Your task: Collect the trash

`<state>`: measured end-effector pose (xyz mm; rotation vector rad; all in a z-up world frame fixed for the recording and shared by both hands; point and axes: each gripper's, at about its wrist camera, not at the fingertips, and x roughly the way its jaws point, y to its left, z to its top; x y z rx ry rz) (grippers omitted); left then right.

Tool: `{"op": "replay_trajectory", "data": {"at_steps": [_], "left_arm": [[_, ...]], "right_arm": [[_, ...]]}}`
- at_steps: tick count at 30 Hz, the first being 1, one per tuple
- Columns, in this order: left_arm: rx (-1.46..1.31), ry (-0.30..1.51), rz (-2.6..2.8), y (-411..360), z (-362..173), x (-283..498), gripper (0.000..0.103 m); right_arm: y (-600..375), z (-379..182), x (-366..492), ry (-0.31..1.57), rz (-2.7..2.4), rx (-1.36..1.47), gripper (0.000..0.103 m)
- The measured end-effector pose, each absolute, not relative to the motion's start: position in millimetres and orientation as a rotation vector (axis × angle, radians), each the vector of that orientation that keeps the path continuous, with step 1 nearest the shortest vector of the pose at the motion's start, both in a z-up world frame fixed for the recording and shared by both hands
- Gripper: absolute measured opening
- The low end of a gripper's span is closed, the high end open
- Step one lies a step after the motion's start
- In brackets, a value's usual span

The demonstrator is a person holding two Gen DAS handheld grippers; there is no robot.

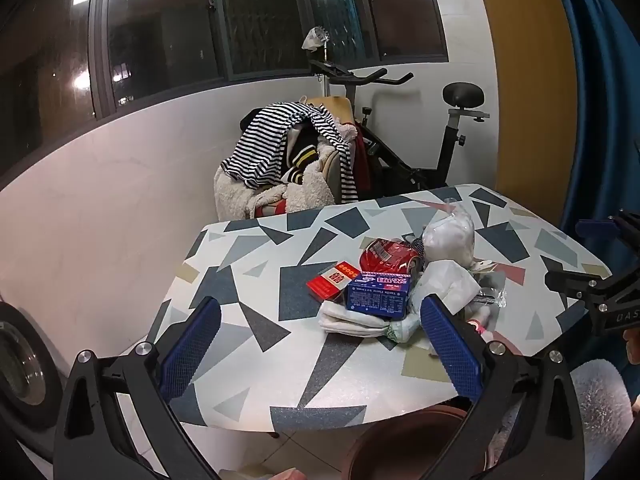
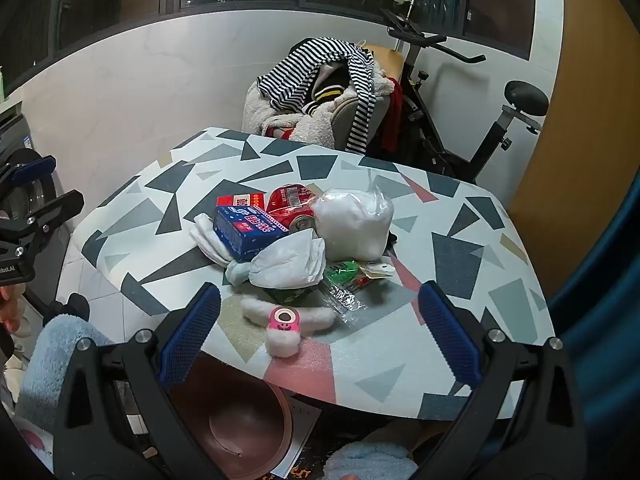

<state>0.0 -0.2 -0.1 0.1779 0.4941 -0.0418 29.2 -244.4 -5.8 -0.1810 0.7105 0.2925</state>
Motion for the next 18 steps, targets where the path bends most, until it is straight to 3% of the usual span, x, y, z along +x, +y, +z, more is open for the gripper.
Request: {"op": "replay_trajectory", "data": {"at_steps": [18], "left_arm": [[0.188,0.493,-0.035,-4.8,1.8,-2.4,0.098]], "right_arm": [[-244.4,-0.1,27.7,0.7,0.294,-0.183,0.097]]}}
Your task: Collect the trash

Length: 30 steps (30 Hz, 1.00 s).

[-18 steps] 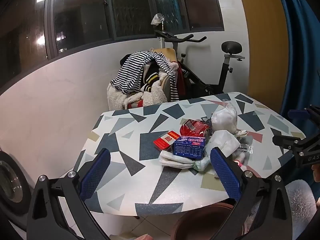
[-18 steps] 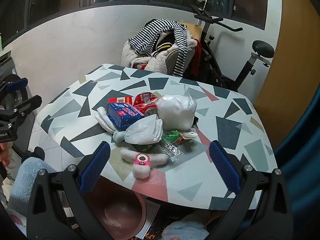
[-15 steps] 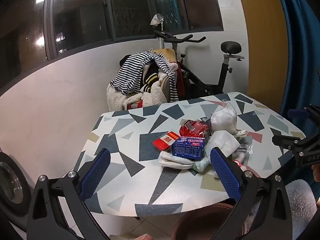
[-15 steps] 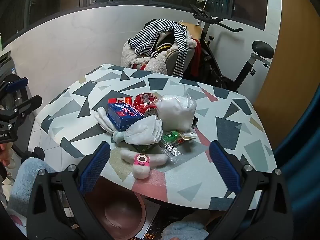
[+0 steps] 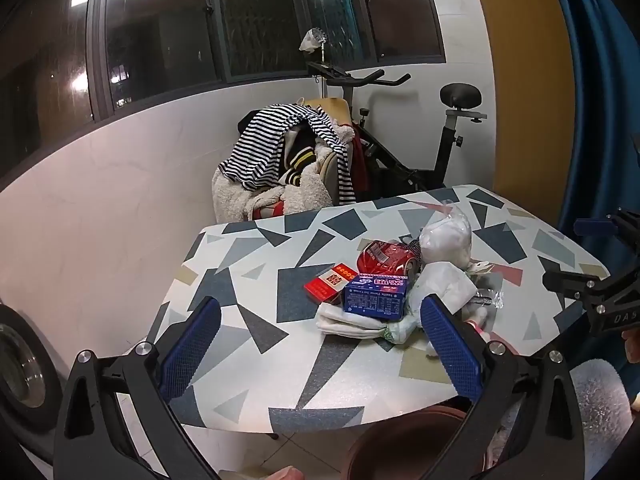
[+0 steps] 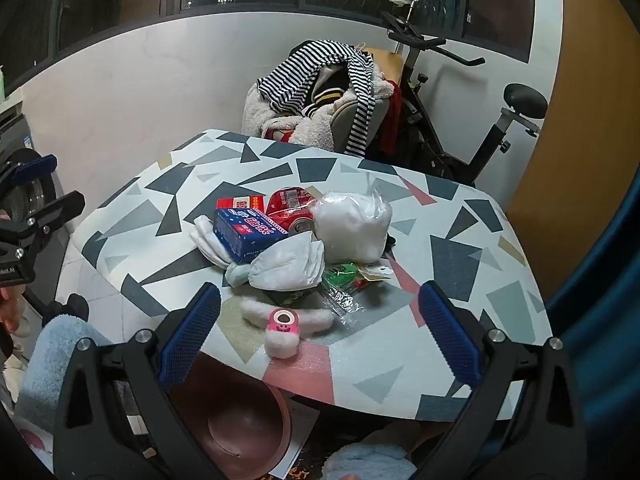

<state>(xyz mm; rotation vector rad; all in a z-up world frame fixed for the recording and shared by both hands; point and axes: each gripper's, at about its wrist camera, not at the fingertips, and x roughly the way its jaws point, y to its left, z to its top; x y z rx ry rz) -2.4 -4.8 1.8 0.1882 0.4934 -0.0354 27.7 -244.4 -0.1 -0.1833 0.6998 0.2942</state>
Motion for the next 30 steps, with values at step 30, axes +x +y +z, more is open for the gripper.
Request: {"op": "replay_trajectory", "data": {"at_steps": [30], "left_arm": [[0.183,0.502,-0.042,-4.3,0.0,-0.8,0.098]], "right_arm": [[-244.8,1.0,26.9,0.691,0.287,-0.176,0.097]]}}
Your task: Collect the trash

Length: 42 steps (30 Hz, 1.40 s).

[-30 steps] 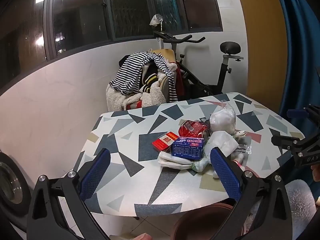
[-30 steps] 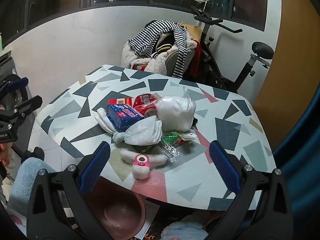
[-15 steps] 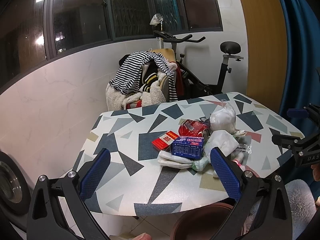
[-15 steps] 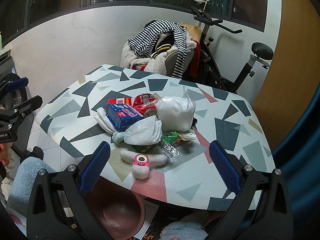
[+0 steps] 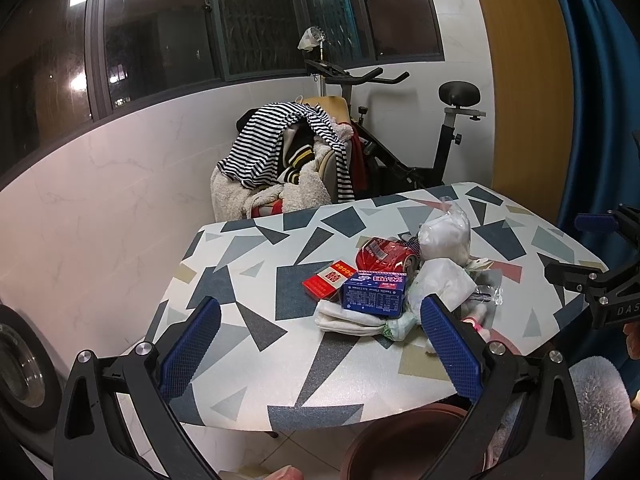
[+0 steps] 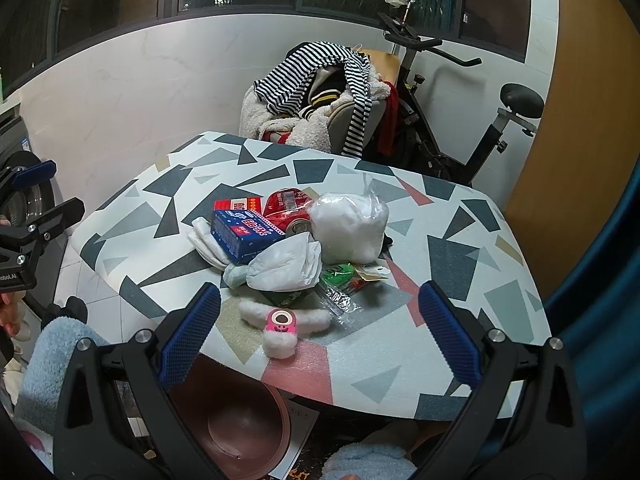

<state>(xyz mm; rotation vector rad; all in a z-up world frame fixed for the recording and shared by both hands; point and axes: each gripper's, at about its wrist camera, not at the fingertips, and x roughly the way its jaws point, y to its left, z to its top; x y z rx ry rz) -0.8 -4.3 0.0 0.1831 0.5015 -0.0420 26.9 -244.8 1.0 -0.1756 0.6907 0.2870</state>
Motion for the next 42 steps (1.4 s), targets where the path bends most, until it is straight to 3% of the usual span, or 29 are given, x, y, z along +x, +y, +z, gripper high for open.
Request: {"op": "replay_trajectory", "data": {"at_steps": [42], "left_arm": [[0.128,0.559,-0.132,-10.0,-4.4,-1.1,0.098]], "right_arm": [[-256.4,2.8,19.4,0.675,0.278,-0.115,0.097]]}}
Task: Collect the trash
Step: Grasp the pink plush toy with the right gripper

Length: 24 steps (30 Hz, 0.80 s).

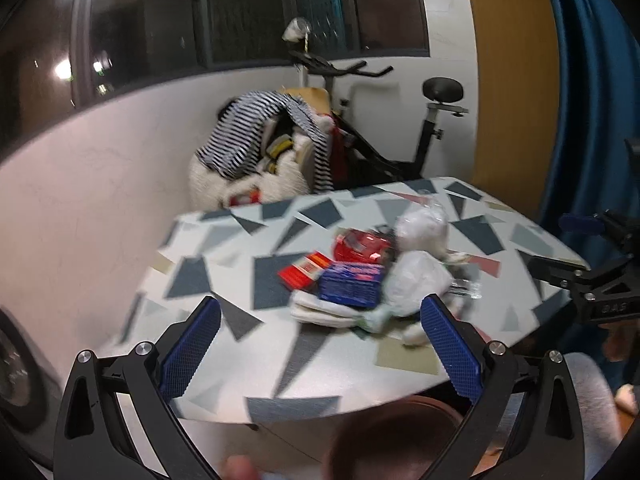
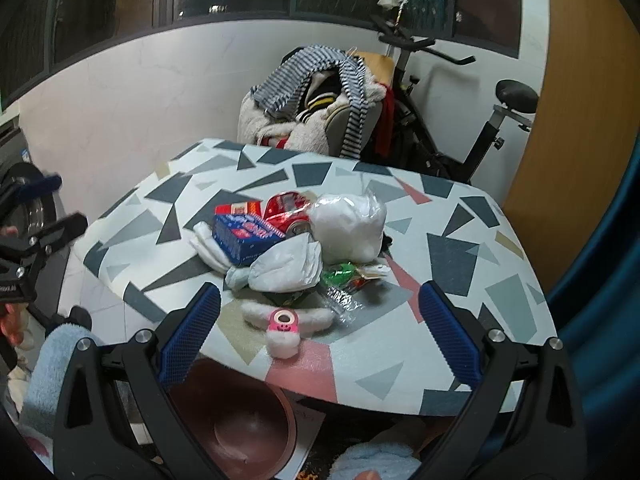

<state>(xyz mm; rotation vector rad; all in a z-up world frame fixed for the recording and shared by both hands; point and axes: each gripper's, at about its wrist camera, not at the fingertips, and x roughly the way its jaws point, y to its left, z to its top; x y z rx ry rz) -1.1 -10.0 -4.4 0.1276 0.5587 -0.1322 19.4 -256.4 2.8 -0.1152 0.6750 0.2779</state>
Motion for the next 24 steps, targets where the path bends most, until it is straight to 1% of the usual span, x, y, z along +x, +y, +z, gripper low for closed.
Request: {"op": "replay_trajectory", "data": {"at_steps": [3,8,13,17,24], "left_arm": [[0.053,0.58,-0.124,1.2,-10.5,2.9,0.098],[-0.015,0.635,-0.125,16.3,-28.5,11.2,0.098],[0.051,0.624,-0.082,14.6,-46.3,11.7,0.098],[0.096,0.593,-0.035,18.5,-65.2,10.4,0.098],[0.093,0.69,-0.039,23.2,-100.6,22.2,0.098]], "right_arm": [[-263.1,-1.5,18.5,0.652,0.258,-0.075,0.097],[-273.6,-22.8,20.8,0.678,0.251,-0.004,0.097],[-266.6,-68.2,30.4,0.798,0.236,-0.01,0.097],[-252.2,-94.3,30.6,0.813,0.241,-0.063,0.097],[-228.3,-133.0,51.9,0.867,0.278,-0.031,0.097]]}}
